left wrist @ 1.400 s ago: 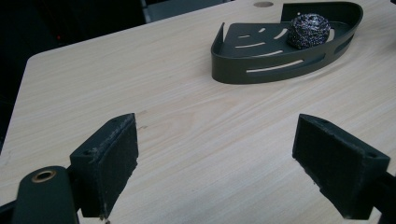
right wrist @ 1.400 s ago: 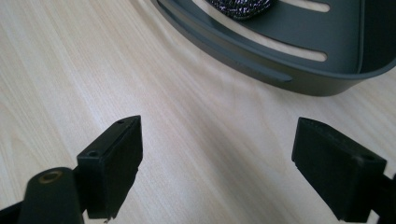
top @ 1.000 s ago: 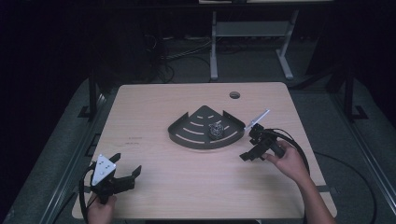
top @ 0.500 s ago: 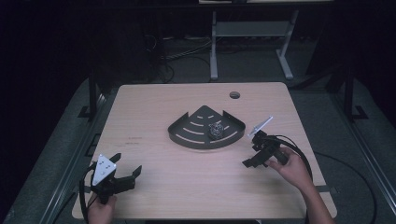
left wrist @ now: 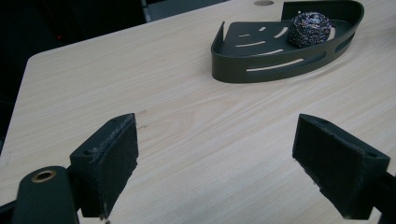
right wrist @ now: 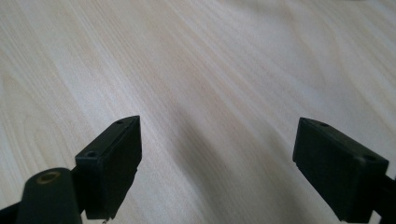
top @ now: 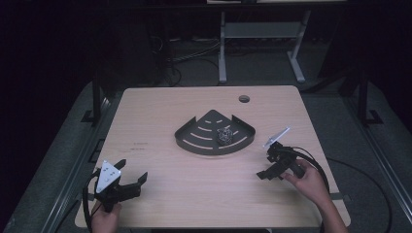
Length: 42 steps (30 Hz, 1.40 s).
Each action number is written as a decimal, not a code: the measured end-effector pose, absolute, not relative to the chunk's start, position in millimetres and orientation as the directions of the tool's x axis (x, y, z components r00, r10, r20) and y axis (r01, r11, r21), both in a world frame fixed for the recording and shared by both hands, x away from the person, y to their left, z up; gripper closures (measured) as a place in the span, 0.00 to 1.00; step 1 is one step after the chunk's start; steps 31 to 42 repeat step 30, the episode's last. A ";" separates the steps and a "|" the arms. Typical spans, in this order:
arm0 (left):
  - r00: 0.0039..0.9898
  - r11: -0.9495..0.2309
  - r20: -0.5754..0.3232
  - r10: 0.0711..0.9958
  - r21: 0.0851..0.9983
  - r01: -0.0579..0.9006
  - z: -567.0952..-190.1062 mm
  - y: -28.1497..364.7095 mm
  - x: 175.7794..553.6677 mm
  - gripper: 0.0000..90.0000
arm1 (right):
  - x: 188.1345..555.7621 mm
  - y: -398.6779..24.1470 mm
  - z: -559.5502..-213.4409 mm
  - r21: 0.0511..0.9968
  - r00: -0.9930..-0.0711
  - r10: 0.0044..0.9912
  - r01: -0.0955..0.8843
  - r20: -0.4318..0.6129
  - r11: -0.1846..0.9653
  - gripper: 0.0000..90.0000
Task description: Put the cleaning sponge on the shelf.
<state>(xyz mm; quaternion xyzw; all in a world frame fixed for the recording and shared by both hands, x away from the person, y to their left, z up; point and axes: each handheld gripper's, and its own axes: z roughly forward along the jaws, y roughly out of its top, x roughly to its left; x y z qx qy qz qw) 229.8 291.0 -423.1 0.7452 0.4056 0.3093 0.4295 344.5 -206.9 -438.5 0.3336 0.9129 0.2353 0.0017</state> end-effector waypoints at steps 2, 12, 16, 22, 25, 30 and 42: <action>0.481 -0.304 0.114 0.869 0.890 0.339 -423.2 291.0 229.7 0.15 | 342.1 -208.6 -439.6 0.432 -0.776 0.611 0.611 0.158 0.664 0.17; 0.484 -0.307 0.115 0.868 0.889 0.339 -423.4 290.3 229.6 0.15 | 327.1 -213.6 -445.1 0.438 -0.778 0.609 0.607 0.155 0.663 0.17; 0.483 -0.306 0.113 0.868 0.889 0.342 -423.7 290.4 229.8 0.15 | 321.3 -214.6 -447.4 0.441 -0.783 0.605 0.599 0.146 0.668 0.17; 0.488 -0.307 0.111 0.866 0.888 0.342 -423.9 290.1 230.1 0.15 | 312.9 -219.4 -447.9 0.460 -0.774 0.613 0.606 0.157 0.648 0.17; 0.489 -0.306 0.110 0.865 0.889 0.341 -424.0 290.3 230.1 0.15 | 305.3 -220.0 -447.4 0.467 -0.770 0.622 0.606 0.142 0.644 0.17; 0.491 -0.307 0.109 0.864 0.888 0.343 -424.3 289.9 230.8 0.15 | 291.7 -218.9 -445.2 0.491 -0.775 0.621 0.590 0.119 0.642 0.17; 0.491 -0.307 0.109 0.864 0.888 0.343 -424.3 289.9 230.8 0.15 | 291.7 -218.9 -445.2 0.491 -0.775 0.621 0.590 0.119 0.642 0.17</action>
